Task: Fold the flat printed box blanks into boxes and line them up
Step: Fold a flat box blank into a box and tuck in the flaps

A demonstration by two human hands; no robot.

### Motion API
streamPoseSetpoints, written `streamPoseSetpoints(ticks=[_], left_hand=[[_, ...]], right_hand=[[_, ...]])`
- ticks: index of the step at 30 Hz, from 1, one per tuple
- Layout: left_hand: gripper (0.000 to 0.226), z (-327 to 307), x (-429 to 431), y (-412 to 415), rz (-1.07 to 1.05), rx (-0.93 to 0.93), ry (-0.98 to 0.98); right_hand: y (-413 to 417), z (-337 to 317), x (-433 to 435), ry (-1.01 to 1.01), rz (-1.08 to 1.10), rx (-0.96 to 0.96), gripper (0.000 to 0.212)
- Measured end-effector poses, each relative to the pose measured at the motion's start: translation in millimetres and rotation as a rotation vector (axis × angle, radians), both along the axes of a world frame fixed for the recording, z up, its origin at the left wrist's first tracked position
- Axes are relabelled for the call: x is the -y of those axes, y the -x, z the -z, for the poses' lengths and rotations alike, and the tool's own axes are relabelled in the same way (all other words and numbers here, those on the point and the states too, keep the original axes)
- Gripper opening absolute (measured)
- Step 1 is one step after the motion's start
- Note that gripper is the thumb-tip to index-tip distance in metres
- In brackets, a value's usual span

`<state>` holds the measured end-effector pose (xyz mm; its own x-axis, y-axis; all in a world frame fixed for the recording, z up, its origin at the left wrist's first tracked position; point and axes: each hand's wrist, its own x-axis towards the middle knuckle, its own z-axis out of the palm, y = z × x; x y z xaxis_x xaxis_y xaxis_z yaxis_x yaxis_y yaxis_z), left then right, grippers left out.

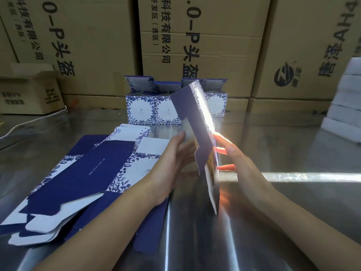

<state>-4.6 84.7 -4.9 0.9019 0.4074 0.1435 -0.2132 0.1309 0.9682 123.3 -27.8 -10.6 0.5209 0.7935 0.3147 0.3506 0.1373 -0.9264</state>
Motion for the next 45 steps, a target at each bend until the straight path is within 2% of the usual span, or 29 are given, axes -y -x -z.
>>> streamPoseSetpoints(ticks=[2, 4, 8, 10, 12, 14, 17, 20, 22, 24, 28, 29, 31, 34, 35, 37, 39, 45], left_hand=[[0.05, 3, 2, 0, 0.061, 0.012, -0.086], [0.046, 2, 5, 2, 0.115, 0.015, -0.201], [0.079, 5, 7, 2, 0.018, 0.051, -0.227], [0.078, 8, 7, 2, -0.05, 0.06, -0.253], [0.075, 8, 6, 1, -0.114, 0.058, -0.259], [0.071, 6, 3, 1, -0.157, 0.056, -0.192], [0.065, 0, 1, 2, -0.152, 0.092, 0.075], [0.064, -5, -6, 6, -0.103, 0.183, 0.354], [0.051, -8, -11, 10, -0.117, 0.213, 0.482], [0.037, -10, -16, 12, -0.214, 0.164, 0.563], [0.02, -10, -18, 7, -0.393, 0.132, 0.564], [0.02, -9, -18, 5, -0.409, 0.131, 0.563], [0.024, -9, -20, 5, -0.408, 0.11, 0.56], [0.029, -8, -21, 4, -0.402, 0.08, 0.481], [0.033, -7, -20, 3, -0.392, 0.07, 0.436], [0.041, -6, -16, 1, -0.36, 0.064, 0.365], [0.044, -5, -16, 0, -0.367, 0.07, 0.364], [0.046, -6, -25, 5, -0.422, 0.124, 0.506]], right_hand=[[-2, 1, 1, 0.014, -0.019, 0.007, 0.035], [0, 5, 9, -0.039, -0.06, 0.086, 0.047], [3, 8, 15, -0.144, 0.012, 0.178, 0.06], [0, 7, 13, -0.211, 0.087, 0.21, 0.059], [-3, 5, 13, -0.281, 0.118, 0.276, 0.048], [-6, 1, 15, -0.288, 0.141, 0.301, 0.045], [-13, -3, 16, -0.232, 0.178, 0.24, 0.051], [-23, -4, 20, -0.302, 0.114, 0.022, 0.045], [-30, -6, 24, -0.303, 0.081, -0.082, 0.043], [-36, -8, 26, -0.286, 0.058, -0.085, 0.043], [-40, -9, 28, -0.346, -0.023, -0.156, 0.049], [-39, -9, 28, -0.345, -0.027, -0.16, 0.046], [-40, -9, 27, -0.335, -0.032, -0.137, 0.025], [-42, -6, 26, -0.276, -0.018, -0.13, 0.045], [-40, -6, 25, -0.258, -0.003, -0.125, 0.044], [-39, -3, 24, -0.235, 0.006, -0.092, 0.035], [-38, -3, 23, -0.263, 0.011, -0.111, 0.014], [-39, -10, 28, -0.403, 0.115, -0.177, 0.029]])
